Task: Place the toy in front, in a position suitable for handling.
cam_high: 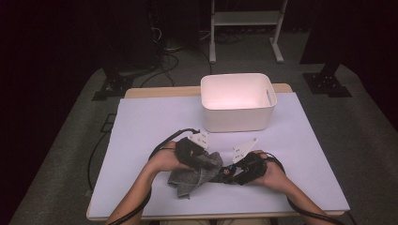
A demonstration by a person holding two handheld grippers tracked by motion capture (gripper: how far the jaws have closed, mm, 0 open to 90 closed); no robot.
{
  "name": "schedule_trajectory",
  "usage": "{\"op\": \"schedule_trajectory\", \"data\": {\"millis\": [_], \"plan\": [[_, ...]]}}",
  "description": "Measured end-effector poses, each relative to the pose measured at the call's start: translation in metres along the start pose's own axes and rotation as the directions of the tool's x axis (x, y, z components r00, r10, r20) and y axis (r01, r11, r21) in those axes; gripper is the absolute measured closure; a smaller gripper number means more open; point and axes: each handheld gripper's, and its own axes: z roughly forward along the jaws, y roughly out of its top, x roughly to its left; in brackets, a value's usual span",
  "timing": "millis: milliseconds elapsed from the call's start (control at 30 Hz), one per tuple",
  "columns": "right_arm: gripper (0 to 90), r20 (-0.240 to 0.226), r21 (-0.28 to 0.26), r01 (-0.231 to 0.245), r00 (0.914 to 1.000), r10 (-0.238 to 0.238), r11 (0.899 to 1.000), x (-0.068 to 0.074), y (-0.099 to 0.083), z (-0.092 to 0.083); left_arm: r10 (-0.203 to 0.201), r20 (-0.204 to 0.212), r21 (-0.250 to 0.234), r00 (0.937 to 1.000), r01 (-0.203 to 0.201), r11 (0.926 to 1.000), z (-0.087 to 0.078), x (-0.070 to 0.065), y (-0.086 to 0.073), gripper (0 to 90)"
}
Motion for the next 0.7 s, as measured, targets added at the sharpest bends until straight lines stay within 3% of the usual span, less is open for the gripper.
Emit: {"op": "schedule_trajectory", "data": {"millis": [433,700], "plan": [[56.3,-0.002,0.002,0.001,1.0000,-0.001,1.000,0.000,0.000,0.000,-0.025,-0.042,-0.005,0.9988,0.025,0.9997,-0.022,-0.004,-0.023,77.2],[56.3,-0.001,0.004,0.000,1.0000,0.000,1.000,0.000,0.000,0.000,-0.075,-0.066,-0.043,0.9950,0.073,0.9964,-0.037,-0.008,-0.048,77.2]]}}
